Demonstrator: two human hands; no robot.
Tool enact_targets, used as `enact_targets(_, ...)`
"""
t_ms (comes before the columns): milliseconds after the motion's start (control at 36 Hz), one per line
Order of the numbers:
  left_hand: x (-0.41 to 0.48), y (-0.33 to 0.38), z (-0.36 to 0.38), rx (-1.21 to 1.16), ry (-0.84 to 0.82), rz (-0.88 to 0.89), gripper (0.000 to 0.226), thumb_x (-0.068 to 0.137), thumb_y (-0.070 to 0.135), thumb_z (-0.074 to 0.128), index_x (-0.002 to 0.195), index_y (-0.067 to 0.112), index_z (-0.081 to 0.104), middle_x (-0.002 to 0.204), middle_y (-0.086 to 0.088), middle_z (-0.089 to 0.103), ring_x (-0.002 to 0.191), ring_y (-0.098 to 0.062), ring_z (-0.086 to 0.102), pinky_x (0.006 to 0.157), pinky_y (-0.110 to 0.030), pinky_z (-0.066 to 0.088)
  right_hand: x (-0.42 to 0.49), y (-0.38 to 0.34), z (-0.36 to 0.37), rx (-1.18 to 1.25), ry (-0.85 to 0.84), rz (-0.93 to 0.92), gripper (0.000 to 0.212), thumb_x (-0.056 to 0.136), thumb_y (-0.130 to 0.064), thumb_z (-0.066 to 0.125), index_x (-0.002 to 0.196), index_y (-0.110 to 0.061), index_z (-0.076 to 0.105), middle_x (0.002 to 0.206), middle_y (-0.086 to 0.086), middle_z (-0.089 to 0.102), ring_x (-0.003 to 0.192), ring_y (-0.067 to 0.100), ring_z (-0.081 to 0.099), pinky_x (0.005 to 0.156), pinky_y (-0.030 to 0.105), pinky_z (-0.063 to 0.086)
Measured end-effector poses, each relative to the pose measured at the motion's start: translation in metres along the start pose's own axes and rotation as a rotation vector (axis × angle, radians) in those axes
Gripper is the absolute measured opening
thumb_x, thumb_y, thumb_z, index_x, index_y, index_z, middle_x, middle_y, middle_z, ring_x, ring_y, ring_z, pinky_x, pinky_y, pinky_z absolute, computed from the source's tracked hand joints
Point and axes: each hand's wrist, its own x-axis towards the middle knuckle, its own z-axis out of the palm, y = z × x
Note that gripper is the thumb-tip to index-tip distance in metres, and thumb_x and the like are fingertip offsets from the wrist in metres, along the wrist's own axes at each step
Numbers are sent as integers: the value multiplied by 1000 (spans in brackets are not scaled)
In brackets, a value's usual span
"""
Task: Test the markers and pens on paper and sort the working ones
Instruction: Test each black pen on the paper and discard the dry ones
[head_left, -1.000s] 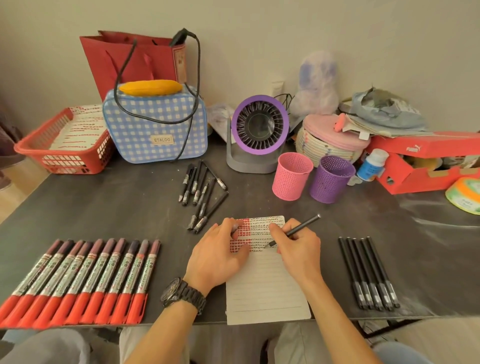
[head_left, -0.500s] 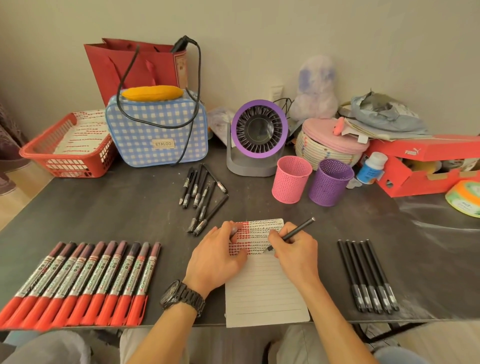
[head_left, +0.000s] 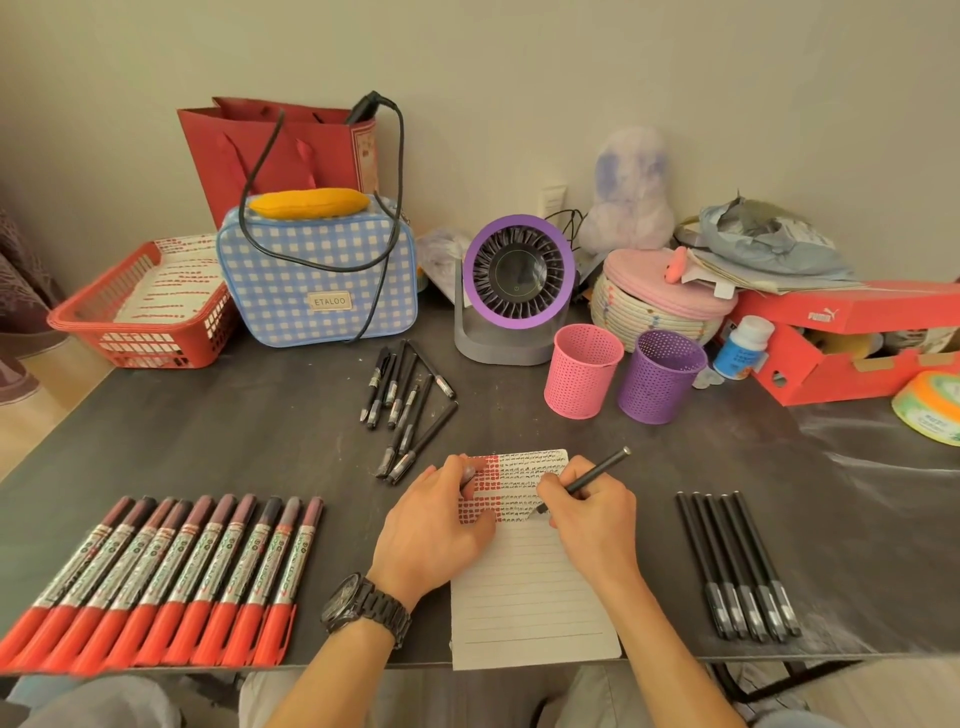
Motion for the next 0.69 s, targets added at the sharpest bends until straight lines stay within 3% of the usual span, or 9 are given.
enact_targets(83,0,0,0,6,-5,6,30,85,44,59,107,48,39,96,34,49,99,4,48,89,-22,40,0,2,0,3,-5,-6,36,84,-10,70,56,-17,47,43,-6,47,41,6,49,40,18,38)
enact_targets(194,-1,0,0,10,-12,0,31,85,46,58,112,46,42,97,38,46,106,3,49,96,-24,42,0,4,0,2,0,-22,36,84,-10,70,56,-18,48,43,-4,50,41,4,47,40,18,39)
enact_targets(306,-1,2,-1,-2,-5,-1,30,85,44,58,111,45,43,96,37,47,96,14,46,99,-27,42,0,4,0,-1,-6,-21,37,84,-9,70,56,-17,48,43,-6,49,40,5,49,40,18,39)
enact_targets(472,-1,1,-2,6,-20,-7,33,85,46,58,112,50,39,97,39,45,101,28,39,103,-31,43,0,4,-1,-6,-7,-29,36,85,-8,69,58,-16,47,42,-5,48,41,6,46,41,20,39)
enact_targets(583,-1,1,-3,19,-31,-16,40,85,48,56,123,43,43,98,35,47,93,22,44,107,-31,43,1,2,0,17,2,-7,38,86,-10,69,55,-21,50,43,-6,49,41,5,48,42,18,39)
enact_targets(694,-1,0,-3,31,-28,9,32,88,46,56,118,40,45,115,32,51,114,14,44,105,-27,40,2,1,-4,80,98,-21,40,91,-29,73,58,-26,52,46,-2,57,42,6,53,46,17,42)
